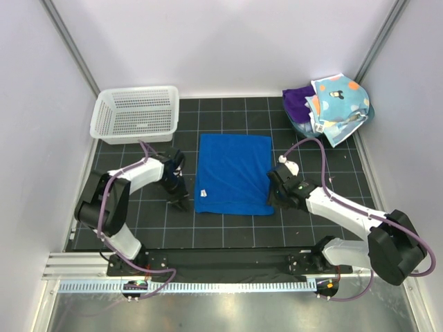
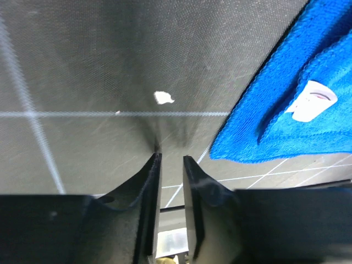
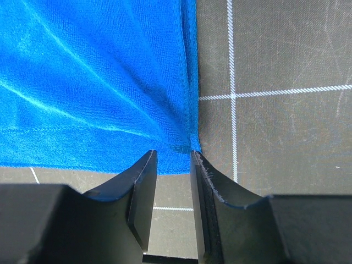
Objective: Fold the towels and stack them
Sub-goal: Fold the towel
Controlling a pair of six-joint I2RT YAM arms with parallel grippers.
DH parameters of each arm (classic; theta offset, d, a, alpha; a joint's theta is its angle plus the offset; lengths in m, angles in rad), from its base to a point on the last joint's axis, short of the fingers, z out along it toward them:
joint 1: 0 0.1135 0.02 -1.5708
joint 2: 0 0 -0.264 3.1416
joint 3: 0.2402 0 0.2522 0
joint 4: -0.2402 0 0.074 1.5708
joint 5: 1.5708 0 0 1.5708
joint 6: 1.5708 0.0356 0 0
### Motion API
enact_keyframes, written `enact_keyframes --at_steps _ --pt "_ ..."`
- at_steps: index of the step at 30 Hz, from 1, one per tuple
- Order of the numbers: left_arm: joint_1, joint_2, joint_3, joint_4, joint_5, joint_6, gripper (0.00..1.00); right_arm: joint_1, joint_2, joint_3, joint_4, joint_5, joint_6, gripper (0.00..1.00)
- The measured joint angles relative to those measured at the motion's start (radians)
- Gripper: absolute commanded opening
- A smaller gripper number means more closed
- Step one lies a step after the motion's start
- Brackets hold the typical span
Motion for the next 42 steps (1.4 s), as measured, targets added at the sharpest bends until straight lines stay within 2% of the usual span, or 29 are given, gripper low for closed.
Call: enact_keyframes --at_steps 1,6,14,23,42 --pt "0.0 -0.007 0.004 -0.011 -0.011 0.007 0.34 0.0 -0.003 0.0 0.0 0.003 0.0 0.39" --pt "0.0 -0.061 0.06 -0.034 -0.015 0.029 0.39 -0.003 -0.024 0.0 -0.001 0.011 -0.003 0.4" --pt "-0.026 -0.085 0.134 -0.007 0.007 0.024 0.39 -0.01 -0.027 0.0 0.0 0.013 -0.003 0.4" --pt "-0.106 0.011 0.153 0.024 0.008 -0.004 0.39 -0.01 -0.027 -0.004 0.018 0.012 -0.003 0.4" --pt "-0.12 0.099 0.153 0.078 -0.013 -0.049 0.36 -0.01 -0.027 -0.031 0.037 0.009 0.001 0.4"
